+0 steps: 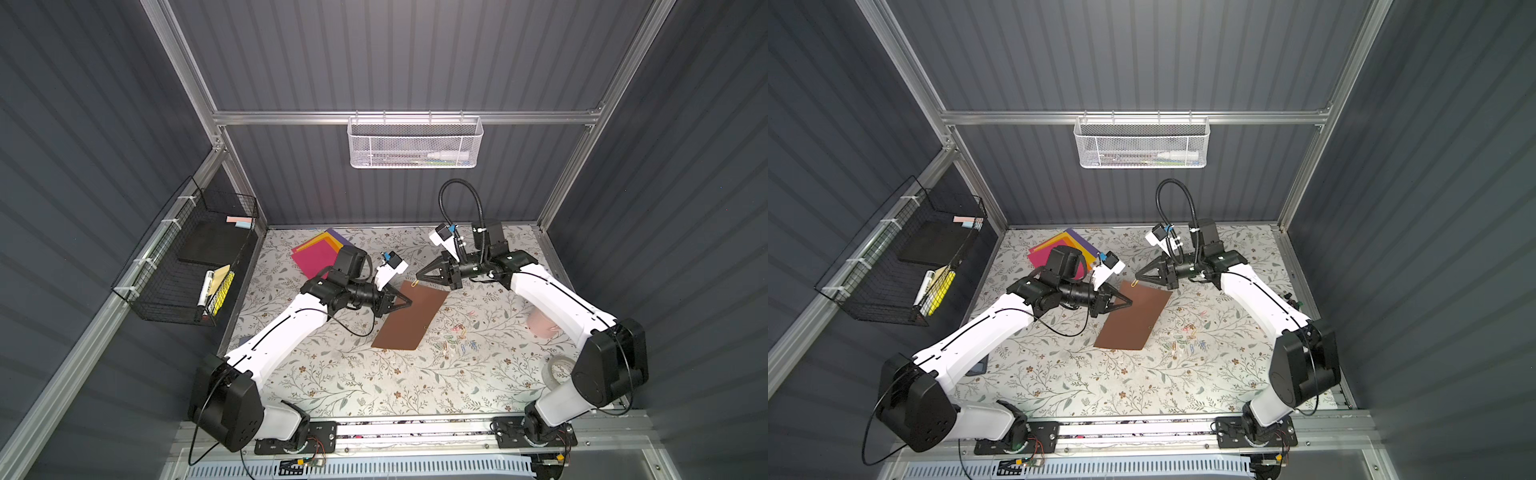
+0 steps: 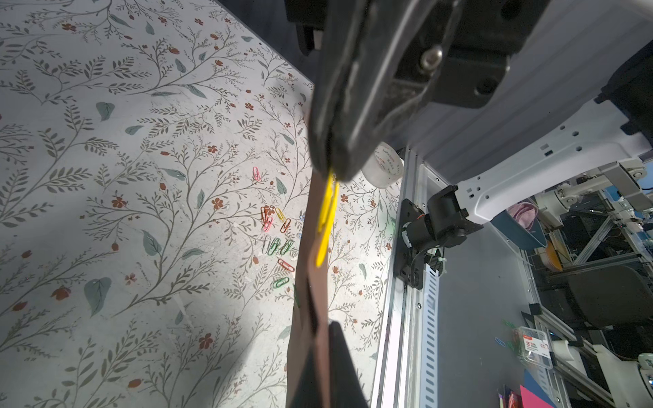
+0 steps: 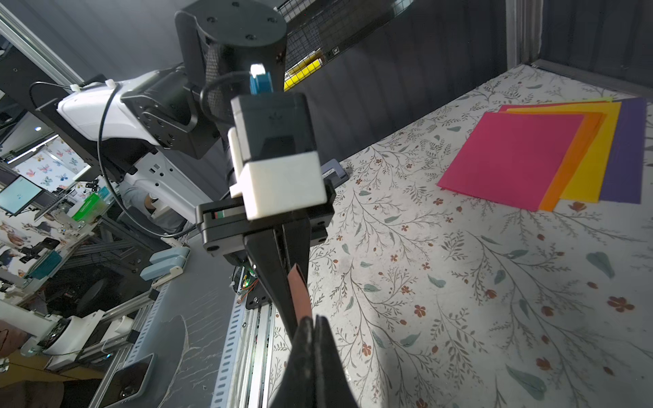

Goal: Unclip the paperclips from the documents
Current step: Remove the paper clip from the document, then place the paper clip at the center of the board.

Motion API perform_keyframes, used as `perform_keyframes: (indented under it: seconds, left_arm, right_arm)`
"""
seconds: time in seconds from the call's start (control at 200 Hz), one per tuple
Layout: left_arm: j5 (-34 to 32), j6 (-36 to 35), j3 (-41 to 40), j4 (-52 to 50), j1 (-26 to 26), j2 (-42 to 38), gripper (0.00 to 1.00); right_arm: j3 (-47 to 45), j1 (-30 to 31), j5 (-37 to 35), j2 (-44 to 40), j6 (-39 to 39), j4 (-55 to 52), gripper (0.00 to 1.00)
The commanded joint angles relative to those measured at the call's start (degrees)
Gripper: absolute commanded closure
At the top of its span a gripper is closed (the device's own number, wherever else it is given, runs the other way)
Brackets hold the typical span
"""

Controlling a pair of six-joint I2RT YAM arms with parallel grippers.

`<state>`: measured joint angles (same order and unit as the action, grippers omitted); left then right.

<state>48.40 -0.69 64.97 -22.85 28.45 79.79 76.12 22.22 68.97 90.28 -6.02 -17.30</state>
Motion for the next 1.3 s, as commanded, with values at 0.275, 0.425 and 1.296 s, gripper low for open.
perform_keyframes:
  seconds: [0.275,0.425,1.296]
  left_arm:
    - [-3.6,-0.5,1.9,-3.7,0.4,-1.1,1.0]
    - [-6.8,0.5,2.6,-2.3,0.4,-2.5,1.0]
    - [-2.1,5.1,0.5,10.5,-0.6,-8.0,1.0]
  right_arm:
    - [-1.1,-3.9,-18.6,0.0,7.3,-0.1,1.0]
    - [-8.2,-6.7,-25.9,-1.8,12.6,1.2,1.0]
    - [-28.9,-4.0,-32.9,-5.4,16.1,2.9,0.3]
